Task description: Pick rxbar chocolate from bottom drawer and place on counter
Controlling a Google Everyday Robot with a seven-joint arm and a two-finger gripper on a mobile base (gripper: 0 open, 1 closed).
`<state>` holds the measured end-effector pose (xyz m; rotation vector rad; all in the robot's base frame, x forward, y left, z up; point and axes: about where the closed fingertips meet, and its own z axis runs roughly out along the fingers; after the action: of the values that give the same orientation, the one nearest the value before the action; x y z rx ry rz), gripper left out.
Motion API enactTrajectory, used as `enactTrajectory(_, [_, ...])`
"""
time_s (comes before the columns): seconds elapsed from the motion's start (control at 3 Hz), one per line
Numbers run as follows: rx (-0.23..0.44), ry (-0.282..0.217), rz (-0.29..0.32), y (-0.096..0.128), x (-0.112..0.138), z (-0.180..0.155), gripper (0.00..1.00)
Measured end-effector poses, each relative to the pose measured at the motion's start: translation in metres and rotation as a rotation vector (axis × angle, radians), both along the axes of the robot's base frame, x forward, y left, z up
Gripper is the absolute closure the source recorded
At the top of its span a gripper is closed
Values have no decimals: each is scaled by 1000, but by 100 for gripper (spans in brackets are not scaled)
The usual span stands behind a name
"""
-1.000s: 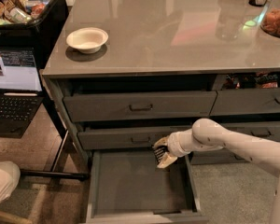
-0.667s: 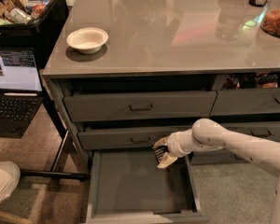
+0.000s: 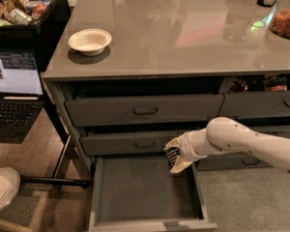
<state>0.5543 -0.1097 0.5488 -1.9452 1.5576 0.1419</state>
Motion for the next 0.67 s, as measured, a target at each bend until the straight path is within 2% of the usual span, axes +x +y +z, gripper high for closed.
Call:
enactTrajectory(0.33, [-96, -38, -11, -4, -35, 48, 100])
enactTrajectory(0.67, [-191, -74, -22, -4, -58, 101, 100])
